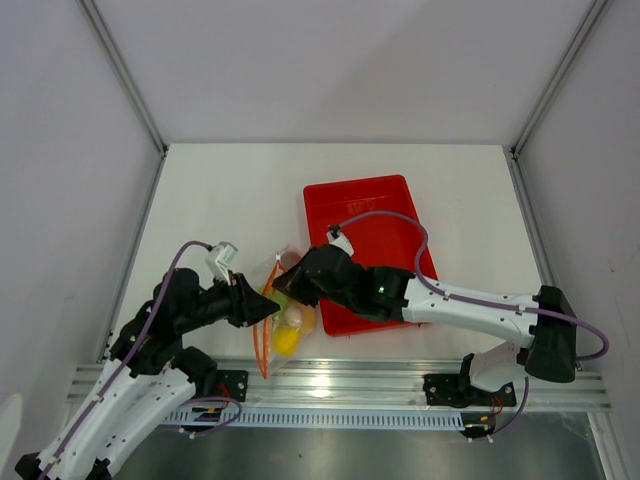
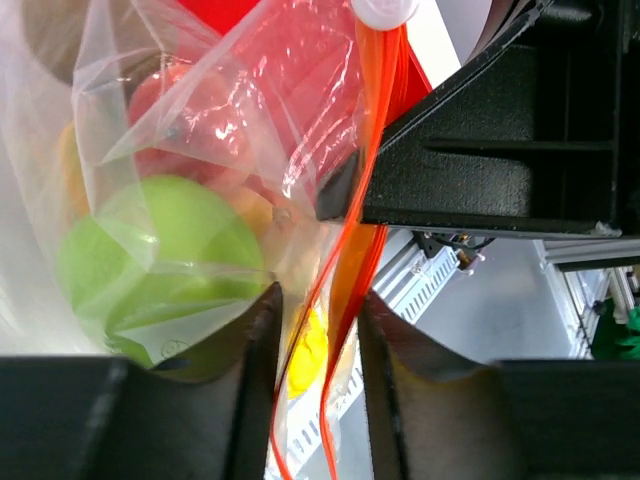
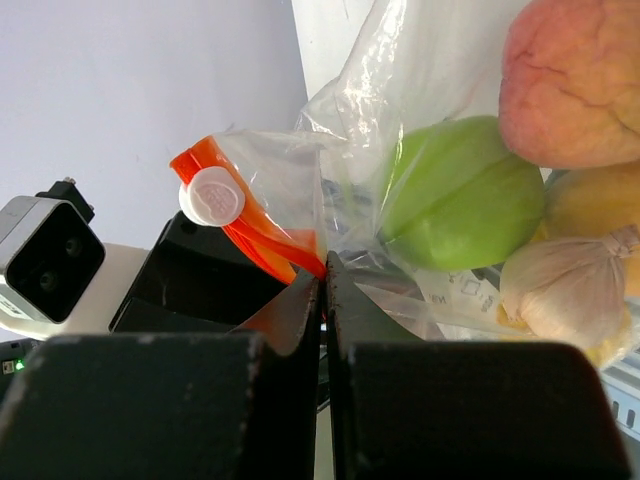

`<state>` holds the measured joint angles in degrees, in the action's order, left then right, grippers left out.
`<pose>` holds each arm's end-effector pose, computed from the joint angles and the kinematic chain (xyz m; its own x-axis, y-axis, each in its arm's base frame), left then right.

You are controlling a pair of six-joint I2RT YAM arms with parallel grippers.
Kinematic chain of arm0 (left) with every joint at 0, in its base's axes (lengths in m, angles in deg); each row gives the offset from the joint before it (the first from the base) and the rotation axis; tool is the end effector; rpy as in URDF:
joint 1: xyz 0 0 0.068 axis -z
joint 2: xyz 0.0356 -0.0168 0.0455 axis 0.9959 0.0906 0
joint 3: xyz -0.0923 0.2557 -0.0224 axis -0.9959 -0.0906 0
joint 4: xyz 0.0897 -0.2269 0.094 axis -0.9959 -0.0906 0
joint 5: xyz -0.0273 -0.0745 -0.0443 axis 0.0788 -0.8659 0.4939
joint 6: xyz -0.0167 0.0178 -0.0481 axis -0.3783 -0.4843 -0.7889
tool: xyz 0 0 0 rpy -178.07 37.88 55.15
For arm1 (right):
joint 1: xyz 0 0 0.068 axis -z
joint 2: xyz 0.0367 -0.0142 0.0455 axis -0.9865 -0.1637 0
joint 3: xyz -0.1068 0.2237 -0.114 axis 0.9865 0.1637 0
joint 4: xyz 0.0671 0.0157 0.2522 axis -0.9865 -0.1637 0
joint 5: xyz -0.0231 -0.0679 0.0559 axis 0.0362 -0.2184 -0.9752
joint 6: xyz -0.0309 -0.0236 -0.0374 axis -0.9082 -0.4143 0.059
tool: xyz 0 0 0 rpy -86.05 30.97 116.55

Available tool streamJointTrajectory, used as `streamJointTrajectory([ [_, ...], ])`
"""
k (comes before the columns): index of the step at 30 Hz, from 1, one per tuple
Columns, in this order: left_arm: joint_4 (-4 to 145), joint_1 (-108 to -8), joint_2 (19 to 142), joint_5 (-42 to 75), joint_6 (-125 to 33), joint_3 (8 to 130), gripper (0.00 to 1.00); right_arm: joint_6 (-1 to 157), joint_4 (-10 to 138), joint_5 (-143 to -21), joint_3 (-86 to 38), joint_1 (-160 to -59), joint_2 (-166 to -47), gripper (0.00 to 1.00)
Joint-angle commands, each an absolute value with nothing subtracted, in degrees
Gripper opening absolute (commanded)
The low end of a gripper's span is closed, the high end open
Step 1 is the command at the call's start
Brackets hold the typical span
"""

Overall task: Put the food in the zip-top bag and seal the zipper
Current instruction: Adjust the zipper food storage bag at the center of the board.

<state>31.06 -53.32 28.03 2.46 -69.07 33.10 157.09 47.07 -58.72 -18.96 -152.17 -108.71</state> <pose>0.0778 -0.0636 0.2877 -0.7343 -0.1725 -0.6565 0.4368 0.6202 -0.6516 0.1149 0.3143 0.3273 -0.8476 0.4917 -0.1993 0.0953 0.5106 0.8545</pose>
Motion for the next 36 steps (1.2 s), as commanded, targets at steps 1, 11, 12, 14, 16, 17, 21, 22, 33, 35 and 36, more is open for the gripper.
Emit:
streamJointTrajectory([
  [1, 32.7, -52.8, 28.9, 3.4, -70.2, 33.7, 0.35, 160.3, 48.7, -56.4, -21.8, -153.3, -109.3, 0.00],
  [11, 32.2, -52.7, 28.6, 3.1, -71.0, 33.8, 0.02, 155.3, 46.3, -53.9, -21.8, -153.5, -107.9, 0.23],
  [12, 31.7, -52.7, 28.5, 3.5, -71.0, 34.0, 0.01, 152.0, 45.9, -53.1, -21.7, -153.5, -107.4, 0.30],
  [14, 30.9, -52.8, 28.4, 3.7, -70.7, 34.2, 0.01, 149.5, 44.6, -52.6, -21.8, -153.5, -105.9, 0.36],
  [16, 30.4, -52.7, 28.4, 3.8, -70.5, 34.4, 0.01, 146.3, 43.0, -52.1, -21.3, -153.5, -104.8, 0.42],
  [17, 30.1, -52.8, 28.5, 3.9, -70.5, 34.6, 0.00, 145.1, 42.8, -52.0, -21.0, -153.4, -103.6, 0.43],
  [21, 29.3, -52.8, 28.7, 4.3, -70.3, 35.4, 0.00, 137.1, 42.9, -54.5, -18.6, -153.5, -100.7, 0.62],
  [22, 29.1, -52.8, 28.6, 4.0, -70.3, 36.0, 0.01, 132.0, 43.2, -55.9, -17.8, -153.4, -100.1, 0.65],
  [33, 29.1, -52.7, 26.8, -7.5, -69.3, 37.7, 0.00, 95.1, 45.6, -89.7, -16.3, -137.0, -96.2, 0.85],
  [35, 28.2, -52.8, 26.1, -8.8, -69.0, 37.9, 0.01, 89.6, 46.5, -95.1, -15.2, -135.0, -94.7, 0.81],
  [36, 27.8, -52.7, 25.9, -10.1, -68.9, 38.3, 0.01, 85.1, 47.0, -97.7, -14.7, -134.5, -94.1, 0.79],
])
